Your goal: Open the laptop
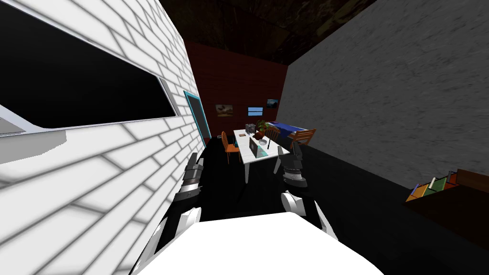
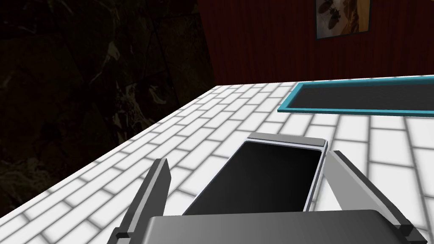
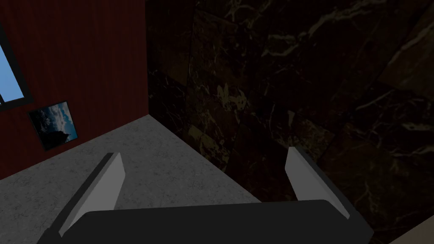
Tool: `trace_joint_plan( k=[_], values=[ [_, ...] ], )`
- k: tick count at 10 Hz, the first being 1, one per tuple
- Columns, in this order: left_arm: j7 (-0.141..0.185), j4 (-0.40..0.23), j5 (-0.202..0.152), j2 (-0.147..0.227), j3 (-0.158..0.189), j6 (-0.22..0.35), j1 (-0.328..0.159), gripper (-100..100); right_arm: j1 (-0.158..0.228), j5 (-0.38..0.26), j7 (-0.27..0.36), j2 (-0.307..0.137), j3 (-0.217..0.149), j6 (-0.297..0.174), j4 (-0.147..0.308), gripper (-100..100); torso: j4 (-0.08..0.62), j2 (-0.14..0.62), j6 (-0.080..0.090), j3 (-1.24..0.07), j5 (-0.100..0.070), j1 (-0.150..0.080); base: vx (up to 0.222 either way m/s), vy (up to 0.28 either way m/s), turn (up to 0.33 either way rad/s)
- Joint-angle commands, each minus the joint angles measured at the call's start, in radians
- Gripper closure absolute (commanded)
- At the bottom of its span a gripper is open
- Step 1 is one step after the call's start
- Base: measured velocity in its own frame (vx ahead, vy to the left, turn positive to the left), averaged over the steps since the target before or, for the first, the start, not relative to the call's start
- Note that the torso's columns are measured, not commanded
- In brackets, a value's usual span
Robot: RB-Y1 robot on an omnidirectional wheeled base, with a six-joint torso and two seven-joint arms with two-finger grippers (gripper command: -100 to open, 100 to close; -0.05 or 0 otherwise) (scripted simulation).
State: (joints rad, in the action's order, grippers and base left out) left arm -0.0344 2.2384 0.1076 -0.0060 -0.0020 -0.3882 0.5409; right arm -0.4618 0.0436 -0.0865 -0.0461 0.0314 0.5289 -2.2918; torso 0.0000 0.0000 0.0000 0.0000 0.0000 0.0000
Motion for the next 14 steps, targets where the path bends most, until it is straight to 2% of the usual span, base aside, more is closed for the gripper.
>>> trace_joint_plan(
  k=[1,9,10,11,14],
  values=[
    [0.0,0.0,0.0,0.0,0.0,0.0,0.0,0,0.0,0.0,0.0,0.0,0.0,0.0,0.0,0,0.041,0.04,0.0,-0.082,0.0,0.0,0.0,0.0,0.0],
    [0.0,0.0,0.0,0.0,0.0,0.0,0.0,0,0.0,0.0,0.0,0.0,0.0,0.0,0.0,0,0.617,0.618,0.0,-1.234,0.0,0.0,0.0,0.0,0.0],
    [0.0,0.0,0.0,0.0,0.0,0.0,0.0,0,0.001,-0.026,0.021,-0.043,-0.008,-0.005,0.008,-100,0.691,0.691,0.0,-1.382,0.0,0.0,0.027,0.014,-0.029],
    [0.0,0.0,0.0,0.0,0.0,0.0,0.0,0,0.002,-0.043,0.034,-0.062,-0.014,-0.008,0.014,-100,0.724,0.724,0.0,-1.452,0.0,0.0,0.043,0.028,-0.038],
    [0.0,0.0,0.0,0.0,0.0,0.0,0.0,0,0.006,-0.112,0.092,-0.124,-0.036,-0.021,0.038,-100,0.737,0.736,0.0,-1.477,0.0,0.0,0.066,0.035,-0.031]
  ],
)
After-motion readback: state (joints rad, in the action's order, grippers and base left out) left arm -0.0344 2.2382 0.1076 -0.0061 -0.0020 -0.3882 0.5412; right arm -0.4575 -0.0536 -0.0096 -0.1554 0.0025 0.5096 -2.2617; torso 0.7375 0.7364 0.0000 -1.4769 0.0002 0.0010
